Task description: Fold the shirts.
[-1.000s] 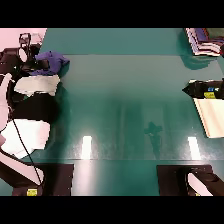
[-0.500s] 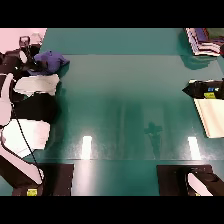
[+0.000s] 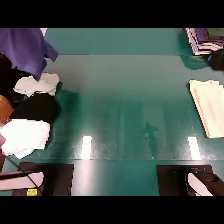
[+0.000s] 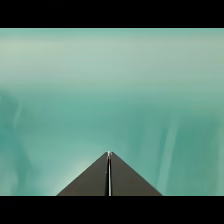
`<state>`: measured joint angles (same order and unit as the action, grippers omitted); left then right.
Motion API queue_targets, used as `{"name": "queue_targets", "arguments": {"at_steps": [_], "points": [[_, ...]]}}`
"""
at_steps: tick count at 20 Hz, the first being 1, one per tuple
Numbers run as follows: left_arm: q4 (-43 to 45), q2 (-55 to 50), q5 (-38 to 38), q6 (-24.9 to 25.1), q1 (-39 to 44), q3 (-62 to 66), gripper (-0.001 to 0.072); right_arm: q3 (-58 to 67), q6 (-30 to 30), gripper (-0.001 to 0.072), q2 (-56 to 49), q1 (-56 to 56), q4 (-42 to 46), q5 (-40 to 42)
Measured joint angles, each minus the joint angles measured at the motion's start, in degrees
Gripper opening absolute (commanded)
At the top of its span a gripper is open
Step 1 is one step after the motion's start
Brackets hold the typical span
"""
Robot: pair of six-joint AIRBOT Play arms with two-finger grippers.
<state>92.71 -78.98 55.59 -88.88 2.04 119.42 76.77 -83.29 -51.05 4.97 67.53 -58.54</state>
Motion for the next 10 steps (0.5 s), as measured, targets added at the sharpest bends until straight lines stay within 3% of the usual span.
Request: {"name": "queue_targets", "arguments": {"at_steps": [7, 8, 9, 10], "points": [[-1.6, 6.1, 10.1, -0.79, 24.35, -9.68, 0.0027, 8.72, 0.92, 0.0018, 0.0, 0.0, 0.0, -1.29], [-3.23, 5.53, 10.03, -1.11, 27.85, -12.79, 0.0119, 9.27, 0.94, 0.0018, 0.02, 0.0, -0.02, -1.99], [-5.29, 4.76, 9.44, -1.27, 30.8, -15.61, 0.0431, 9.62, 0.94, 0.0018, 0.04, 0.0, 0.0, -2.84], [-7.85, 3.78, 7.74, -1.22, 33.51, -18.18, 0.0526, 9.94, 0.94, 0.0018, 0.07, 0.0, -0.02, -3.69]]}}
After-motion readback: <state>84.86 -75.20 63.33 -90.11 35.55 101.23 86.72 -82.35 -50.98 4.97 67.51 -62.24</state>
